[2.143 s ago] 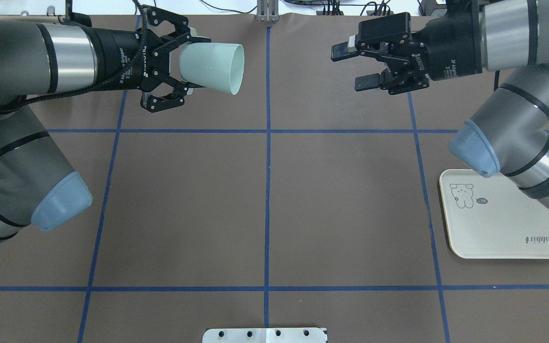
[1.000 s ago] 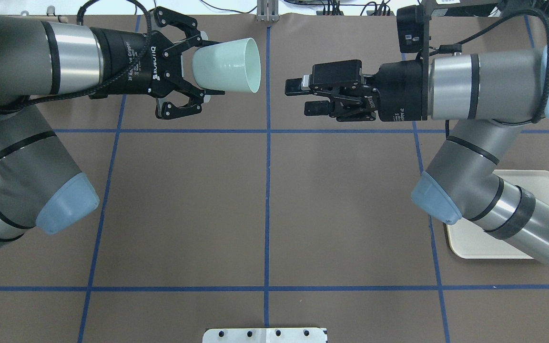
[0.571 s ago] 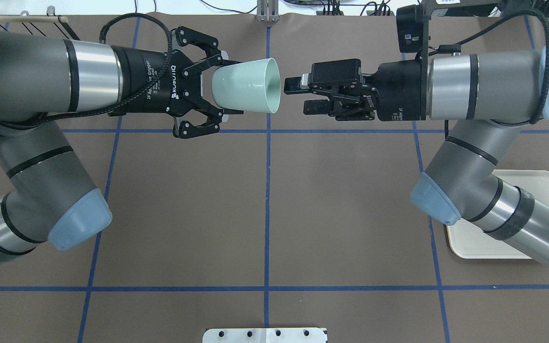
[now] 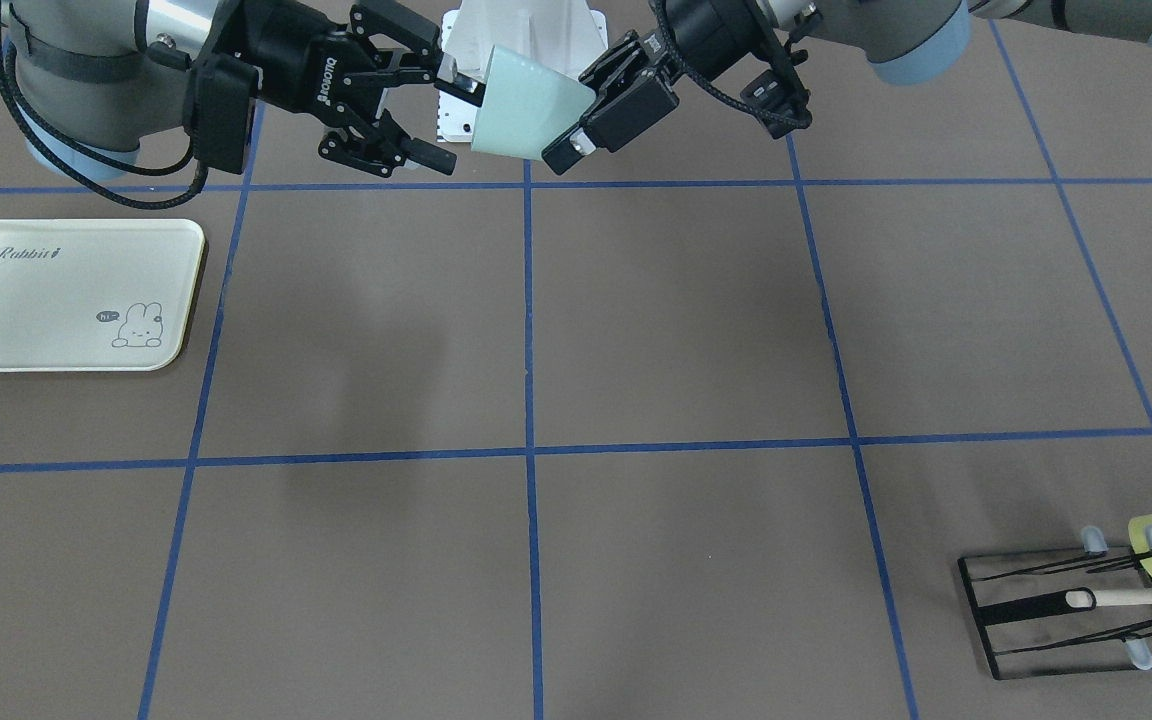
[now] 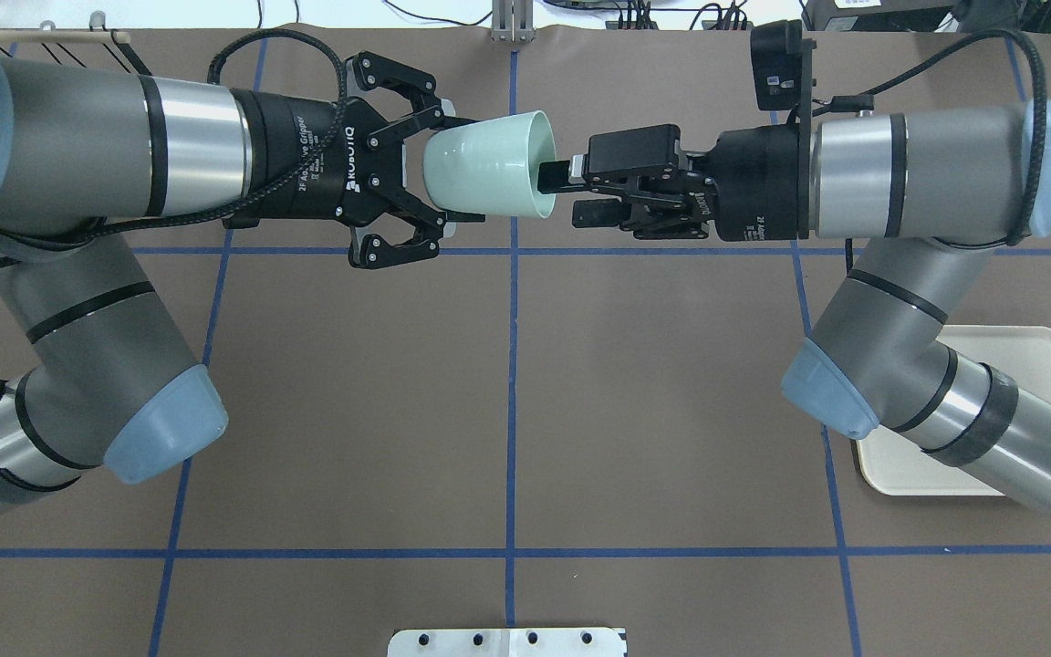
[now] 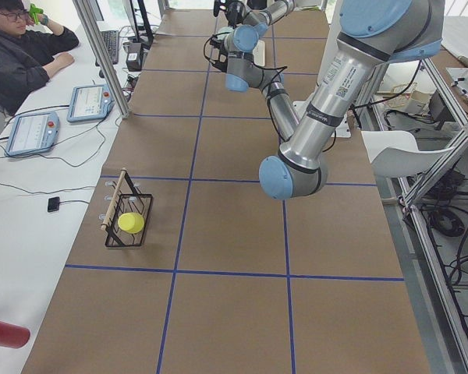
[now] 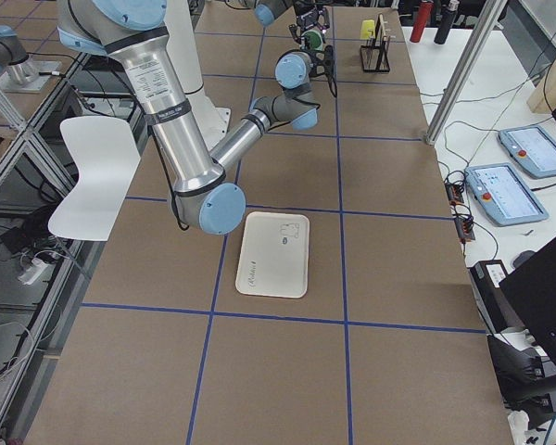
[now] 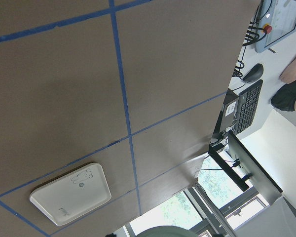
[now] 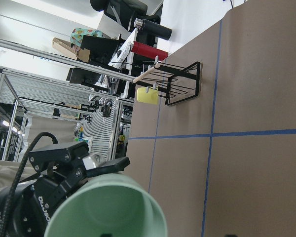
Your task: Left arm grabs green cup and hands to right arm on tray
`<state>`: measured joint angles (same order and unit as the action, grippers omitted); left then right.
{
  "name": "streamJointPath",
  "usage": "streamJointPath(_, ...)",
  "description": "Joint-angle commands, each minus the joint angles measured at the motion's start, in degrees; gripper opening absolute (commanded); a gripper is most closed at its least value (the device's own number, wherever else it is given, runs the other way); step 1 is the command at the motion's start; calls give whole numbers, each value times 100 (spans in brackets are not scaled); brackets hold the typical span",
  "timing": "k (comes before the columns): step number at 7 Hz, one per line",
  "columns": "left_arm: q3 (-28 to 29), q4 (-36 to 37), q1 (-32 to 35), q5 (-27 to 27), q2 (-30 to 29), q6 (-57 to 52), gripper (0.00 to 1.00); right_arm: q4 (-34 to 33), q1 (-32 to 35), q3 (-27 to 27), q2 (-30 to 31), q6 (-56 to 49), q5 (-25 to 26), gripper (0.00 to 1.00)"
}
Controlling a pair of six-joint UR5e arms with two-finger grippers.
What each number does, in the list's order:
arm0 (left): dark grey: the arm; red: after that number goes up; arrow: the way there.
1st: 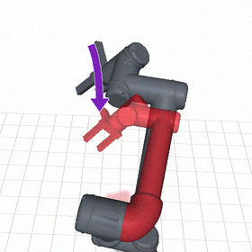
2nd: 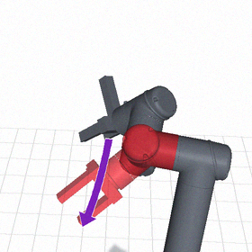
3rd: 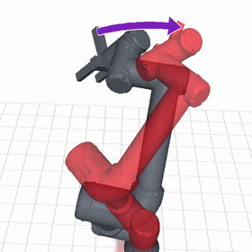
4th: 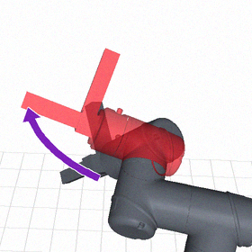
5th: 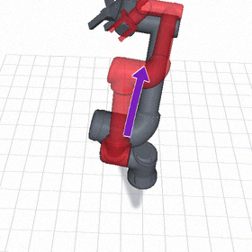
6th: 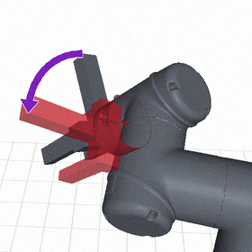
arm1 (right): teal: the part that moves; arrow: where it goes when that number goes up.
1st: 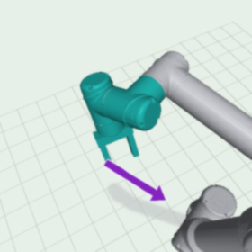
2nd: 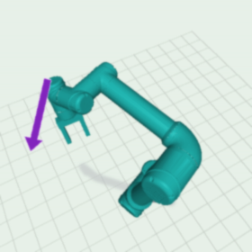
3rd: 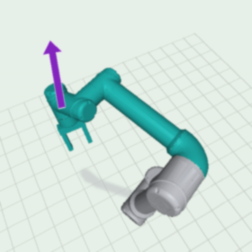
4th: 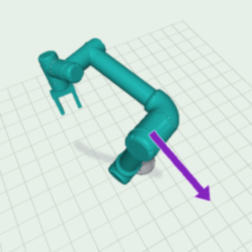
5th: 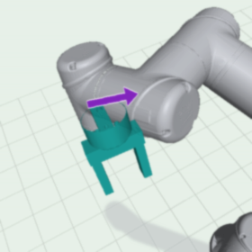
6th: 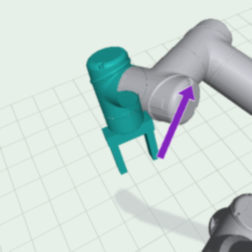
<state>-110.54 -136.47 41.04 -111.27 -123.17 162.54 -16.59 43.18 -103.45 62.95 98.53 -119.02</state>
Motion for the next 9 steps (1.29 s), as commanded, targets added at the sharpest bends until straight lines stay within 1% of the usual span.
streamJointPath(1,-2,6,-8,9,-49,41,40,7,-11,0,7,-18,2,75)
streamJointPath(4,59,-2,-183,26,-49,129,40,7,-11,0,7,-44,2,68)
streamJointPath(7,51,-2,-184,27,-41,129,40,7,-29,0,33,-44,2,61)
streamJointPath(9,59,-2,-184,27,-32,129,40,7,-29,0,25,-44,2,58)
